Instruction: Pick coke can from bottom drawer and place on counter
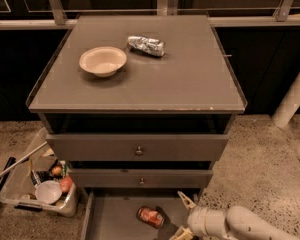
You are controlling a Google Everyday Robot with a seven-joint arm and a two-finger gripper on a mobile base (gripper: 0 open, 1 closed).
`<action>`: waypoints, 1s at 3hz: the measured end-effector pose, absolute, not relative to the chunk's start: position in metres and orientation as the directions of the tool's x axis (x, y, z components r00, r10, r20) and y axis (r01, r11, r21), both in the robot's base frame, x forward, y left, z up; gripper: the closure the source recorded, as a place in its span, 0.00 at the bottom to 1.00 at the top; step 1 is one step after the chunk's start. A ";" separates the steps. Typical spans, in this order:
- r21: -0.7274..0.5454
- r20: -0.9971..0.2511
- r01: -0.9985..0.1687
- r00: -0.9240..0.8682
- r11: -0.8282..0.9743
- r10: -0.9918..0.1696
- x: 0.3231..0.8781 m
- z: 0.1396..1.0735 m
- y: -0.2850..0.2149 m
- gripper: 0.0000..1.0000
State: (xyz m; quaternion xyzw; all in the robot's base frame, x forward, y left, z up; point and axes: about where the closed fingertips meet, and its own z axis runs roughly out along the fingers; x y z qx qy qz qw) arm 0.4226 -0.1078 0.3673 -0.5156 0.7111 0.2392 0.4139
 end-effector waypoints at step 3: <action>-0.136 -0.828 -0.927 -0.088 0.351 -0.554 0.438 0.278 -0.066 0.00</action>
Offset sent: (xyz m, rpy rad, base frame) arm 0.0198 0.0244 -0.0984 -0.0702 -0.0853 -0.0018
